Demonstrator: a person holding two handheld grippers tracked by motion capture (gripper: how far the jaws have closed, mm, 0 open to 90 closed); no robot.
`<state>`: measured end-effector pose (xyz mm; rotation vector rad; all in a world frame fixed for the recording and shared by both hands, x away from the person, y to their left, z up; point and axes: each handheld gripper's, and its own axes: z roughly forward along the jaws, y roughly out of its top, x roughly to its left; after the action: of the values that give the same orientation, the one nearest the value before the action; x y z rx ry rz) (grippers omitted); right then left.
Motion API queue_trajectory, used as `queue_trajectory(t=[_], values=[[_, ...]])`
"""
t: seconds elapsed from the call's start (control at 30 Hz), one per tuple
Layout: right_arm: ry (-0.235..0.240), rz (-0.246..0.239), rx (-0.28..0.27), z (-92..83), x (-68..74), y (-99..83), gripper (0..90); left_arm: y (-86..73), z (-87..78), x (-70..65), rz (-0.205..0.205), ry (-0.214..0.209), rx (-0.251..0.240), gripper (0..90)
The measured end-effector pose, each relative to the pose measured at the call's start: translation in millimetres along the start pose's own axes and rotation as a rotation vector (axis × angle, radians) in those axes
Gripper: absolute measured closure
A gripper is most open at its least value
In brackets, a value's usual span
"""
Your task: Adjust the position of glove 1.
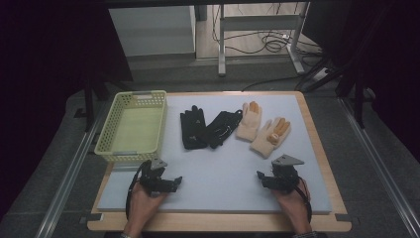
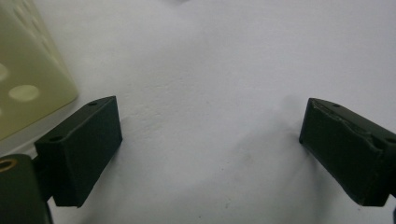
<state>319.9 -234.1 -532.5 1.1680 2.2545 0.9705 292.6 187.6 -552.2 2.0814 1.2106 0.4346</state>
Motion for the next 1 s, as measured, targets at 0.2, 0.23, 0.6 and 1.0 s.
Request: queue_trajectory(t=[0.2, 0.23, 0.6, 1.0], values=[[0.002, -0.003, 0.001, 0.0, 0.2, -0.1, 29.2, -0.2, -0.1, -0.1, 0.001, 0.001, -0.002, 5.8], [0.002, -0.003, 0.001, 0.0, 0.2, -0.1, 29.2, -0.2, -0.1, -0.1, 0.001, 0.001, -0.002, 5.8], [-0.003, -0.001, 0.007, 0.3, 0.2, 0.4, 27.6, -0.4, 0.1, -0.4, -0.004, 0.001, -0.007, 5.8], [-0.005, 0.013, 0.045, -0.2, 2.0, 5.9, 29.3, -0.4, 0.1, -0.4, -0.005, 0.001, -0.007, 5.9]])
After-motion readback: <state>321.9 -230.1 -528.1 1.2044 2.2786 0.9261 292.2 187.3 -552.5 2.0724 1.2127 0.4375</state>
